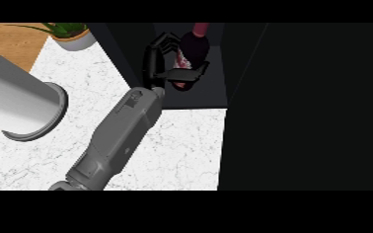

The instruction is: Pick up the wine, place it into the cabinet and close the cabinet

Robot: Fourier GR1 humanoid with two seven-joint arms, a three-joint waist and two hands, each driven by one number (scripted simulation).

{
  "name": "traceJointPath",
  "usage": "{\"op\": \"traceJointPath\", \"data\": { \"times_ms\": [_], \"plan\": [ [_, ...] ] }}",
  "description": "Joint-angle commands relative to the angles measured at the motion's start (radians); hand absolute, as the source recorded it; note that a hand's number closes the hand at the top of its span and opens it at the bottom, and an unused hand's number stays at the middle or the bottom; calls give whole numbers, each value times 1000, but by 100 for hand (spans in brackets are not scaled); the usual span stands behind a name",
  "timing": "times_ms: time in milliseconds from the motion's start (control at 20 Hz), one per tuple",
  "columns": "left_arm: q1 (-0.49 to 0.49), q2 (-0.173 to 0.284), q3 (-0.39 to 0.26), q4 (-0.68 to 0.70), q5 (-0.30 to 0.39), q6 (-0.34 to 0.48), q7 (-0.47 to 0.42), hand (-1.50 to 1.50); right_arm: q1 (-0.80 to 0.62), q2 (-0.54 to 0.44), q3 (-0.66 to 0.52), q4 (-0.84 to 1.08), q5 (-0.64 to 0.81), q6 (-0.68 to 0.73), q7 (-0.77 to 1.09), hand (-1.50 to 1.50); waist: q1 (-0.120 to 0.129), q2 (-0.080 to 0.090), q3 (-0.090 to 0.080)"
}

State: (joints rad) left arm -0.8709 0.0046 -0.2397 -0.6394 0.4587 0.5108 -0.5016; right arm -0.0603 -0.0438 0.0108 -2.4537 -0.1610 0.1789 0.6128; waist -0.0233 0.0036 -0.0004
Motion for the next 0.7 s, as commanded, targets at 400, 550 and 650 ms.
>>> {"op": "traceJointPath", "data": {
  "times_ms": [400, 550, 650],
  "plan": [
    [-133, -4, 94, 245, -18, 38, -209, 150, 19, 4, 19, -52, -50, 3, 11, -150, -6, 4, 0],
    [-234, 12, 145, 316, -2, -5, -159, 150, 32, 3, 20, -111, -66, -2, 27, -150, -24, 8, 0],
    [-221, -4, 151, 328, -1, 6, -193, 150, 87, 8, 24, -120, -73, 21, -10, -150, -22, 6, 1]
  ]
}}
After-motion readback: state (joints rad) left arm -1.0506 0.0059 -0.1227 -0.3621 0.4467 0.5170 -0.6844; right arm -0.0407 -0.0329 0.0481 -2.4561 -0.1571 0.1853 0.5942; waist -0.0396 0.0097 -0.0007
